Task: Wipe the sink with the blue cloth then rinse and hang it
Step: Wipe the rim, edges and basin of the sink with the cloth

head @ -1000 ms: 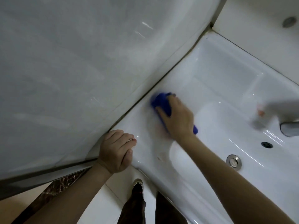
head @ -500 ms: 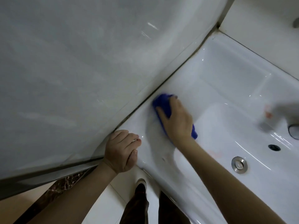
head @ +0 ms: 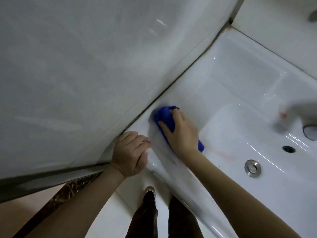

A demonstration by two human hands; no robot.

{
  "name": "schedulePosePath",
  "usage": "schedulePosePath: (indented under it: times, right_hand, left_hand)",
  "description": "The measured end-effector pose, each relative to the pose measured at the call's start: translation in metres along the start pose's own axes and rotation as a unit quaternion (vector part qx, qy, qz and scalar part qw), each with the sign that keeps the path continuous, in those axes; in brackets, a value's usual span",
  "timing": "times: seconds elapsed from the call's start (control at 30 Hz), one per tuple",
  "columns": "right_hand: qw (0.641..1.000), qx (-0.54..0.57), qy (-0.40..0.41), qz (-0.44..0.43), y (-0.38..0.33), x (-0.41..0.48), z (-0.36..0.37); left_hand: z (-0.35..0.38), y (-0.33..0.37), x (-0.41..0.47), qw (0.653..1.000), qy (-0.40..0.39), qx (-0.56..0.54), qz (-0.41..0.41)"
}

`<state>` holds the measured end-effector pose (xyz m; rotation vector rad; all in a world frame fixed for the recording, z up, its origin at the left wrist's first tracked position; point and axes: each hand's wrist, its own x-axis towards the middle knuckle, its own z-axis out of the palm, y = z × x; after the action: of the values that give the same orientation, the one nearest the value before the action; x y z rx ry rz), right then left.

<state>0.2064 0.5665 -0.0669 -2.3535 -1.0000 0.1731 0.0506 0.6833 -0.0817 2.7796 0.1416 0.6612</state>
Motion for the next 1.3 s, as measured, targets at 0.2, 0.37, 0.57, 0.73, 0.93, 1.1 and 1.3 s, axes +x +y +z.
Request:
schedulePosePath:
  times: [0.2, 0.37, 0.57, 0.73, 0.93, 1.1, 1.3]
  right_hand:
    - [0.998, -0.029, -0.003, 0.047, 0.019, 0.021, -0.015]
    - [0.997, 0.036, -0.015, 0.067, -0.023, -0.011, 0.009]
    - [0.987, 0.055, -0.134, 0.067, 0.015, -0.101, -0.034]
    - [0.991, 0.055, -0.102, 0.069, 0.019, -0.108, -0.036]
    - [0.995, 0.039, -0.094, 0.019, -0.029, -0.041, 0.006]
    - [0.987, 0.047, -0.116, 0.102, 0.015, -0.115, -0.04]
    - [0.993, 0.044, -0.088, 0.066, -0.011, -0.071, -0.009]
  left_hand:
    - [-0.021, 0.001, -0.016, 0.998, -0.012, -0.056, -0.026]
    - [-0.029, 0.007, -0.037, 0.995, -0.024, -0.081, -0.061]
    - [-0.031, 0.008, -0.036, 0.993, -0.031, -0.092, -0.066]
    - [-0.029, 0.011, -0.036, 0.991, -0.035, -0.099, -0.082]
    - [-0.038, 0.012, -0.033, 0.99, -0.064, -0.089, -0.089]
    - [-0.043, 0.011, -0.031, 0.99, -0.044, -0.086, -0.102]
    - [-0.041, 0.009, -0.032, 0.99, -0.047, -0.093, -0.097]
